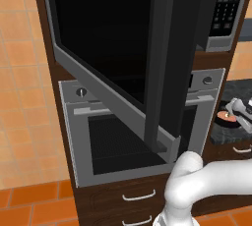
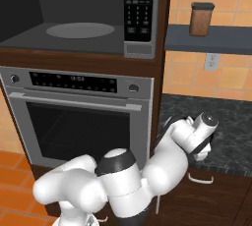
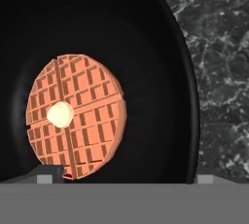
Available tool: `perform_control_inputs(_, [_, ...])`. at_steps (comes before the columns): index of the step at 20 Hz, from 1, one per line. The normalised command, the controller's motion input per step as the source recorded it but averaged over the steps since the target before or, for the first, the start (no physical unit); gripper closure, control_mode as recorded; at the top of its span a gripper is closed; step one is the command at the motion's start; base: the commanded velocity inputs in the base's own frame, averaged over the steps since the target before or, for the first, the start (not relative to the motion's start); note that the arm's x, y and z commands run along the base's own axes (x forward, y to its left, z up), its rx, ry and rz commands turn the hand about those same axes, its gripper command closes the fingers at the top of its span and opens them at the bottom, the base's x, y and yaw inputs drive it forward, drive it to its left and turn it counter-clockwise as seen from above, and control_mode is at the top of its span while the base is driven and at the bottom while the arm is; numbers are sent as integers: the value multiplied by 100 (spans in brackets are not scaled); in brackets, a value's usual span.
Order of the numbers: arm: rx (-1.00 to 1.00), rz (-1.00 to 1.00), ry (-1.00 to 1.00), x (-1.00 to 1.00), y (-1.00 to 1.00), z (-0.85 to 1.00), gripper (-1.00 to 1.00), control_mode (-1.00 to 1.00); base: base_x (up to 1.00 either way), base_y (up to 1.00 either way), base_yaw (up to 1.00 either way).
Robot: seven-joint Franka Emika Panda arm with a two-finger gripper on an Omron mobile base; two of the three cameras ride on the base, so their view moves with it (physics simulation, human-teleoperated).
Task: Open the microwave, place the bowl with waffle inside the microwave, then close the microwave door and turn it on.
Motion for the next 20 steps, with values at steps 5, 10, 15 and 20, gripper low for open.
perform_control_inputs(5, [2,0,4,2,-21,-27,100,-100,0,0,0])
perform_control_inputs(10, [1,0,2,0,-14,-16,100,-100,0,0,0])
perform_control_inputs(15, [0,2,-3,-48,-2,9,100,-100,0,0,0])
perform_control_inputs(20, [-9,2,-5,-100,-27,29,100,-100,0,0,0])
